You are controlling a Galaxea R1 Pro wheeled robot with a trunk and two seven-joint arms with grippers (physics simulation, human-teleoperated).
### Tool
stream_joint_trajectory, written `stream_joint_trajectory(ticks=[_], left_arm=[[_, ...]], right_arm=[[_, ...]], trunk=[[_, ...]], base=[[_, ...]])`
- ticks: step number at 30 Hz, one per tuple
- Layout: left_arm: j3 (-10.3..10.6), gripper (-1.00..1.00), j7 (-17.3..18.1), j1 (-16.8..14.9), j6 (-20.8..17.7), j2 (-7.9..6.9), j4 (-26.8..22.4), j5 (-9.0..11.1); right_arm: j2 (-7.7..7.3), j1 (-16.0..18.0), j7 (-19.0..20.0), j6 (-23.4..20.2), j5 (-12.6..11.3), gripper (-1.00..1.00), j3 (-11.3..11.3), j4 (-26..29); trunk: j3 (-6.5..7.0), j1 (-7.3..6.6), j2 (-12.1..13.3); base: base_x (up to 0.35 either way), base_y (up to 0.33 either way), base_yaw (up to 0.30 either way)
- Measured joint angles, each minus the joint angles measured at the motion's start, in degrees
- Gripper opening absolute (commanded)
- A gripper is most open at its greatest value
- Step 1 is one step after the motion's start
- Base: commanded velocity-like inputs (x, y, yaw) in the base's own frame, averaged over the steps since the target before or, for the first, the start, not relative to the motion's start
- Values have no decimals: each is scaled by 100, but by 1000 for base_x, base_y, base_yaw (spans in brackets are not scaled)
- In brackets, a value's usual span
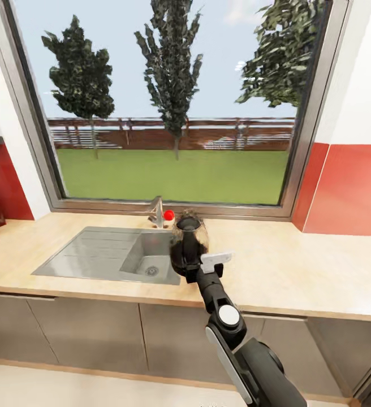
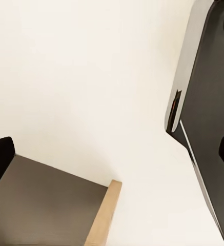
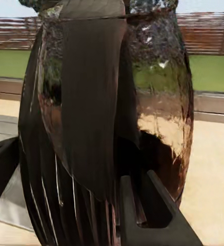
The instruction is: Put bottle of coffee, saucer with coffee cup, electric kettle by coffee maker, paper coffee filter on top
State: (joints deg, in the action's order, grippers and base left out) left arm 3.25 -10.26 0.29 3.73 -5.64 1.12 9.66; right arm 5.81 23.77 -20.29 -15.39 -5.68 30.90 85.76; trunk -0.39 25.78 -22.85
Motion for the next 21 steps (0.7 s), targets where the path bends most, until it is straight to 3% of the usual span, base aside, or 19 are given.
stream_joint_trajectory(ticks=[5, 12, 21], left_arm=[[0, 100, -4, -1, 0, 7, 0, 1], [0, 100, 1, -1, -1, 9, -1, 0], [0, 100, -7, -1, -1, 7, 0, 1]], right_arm=[[0, 1, 0, 0, -2, -100, 0, 2], [1, 1, -1, -2, 0, -100, 0, 2], [8, 1, 0, -1, -3, -100, 0, 9]], trunk=[[29, -1, -3], [73, -1, -4], [87, -1, -3]], base=[[-98, 245, 211], [-7, 34, 208], [0, 1, 30]])
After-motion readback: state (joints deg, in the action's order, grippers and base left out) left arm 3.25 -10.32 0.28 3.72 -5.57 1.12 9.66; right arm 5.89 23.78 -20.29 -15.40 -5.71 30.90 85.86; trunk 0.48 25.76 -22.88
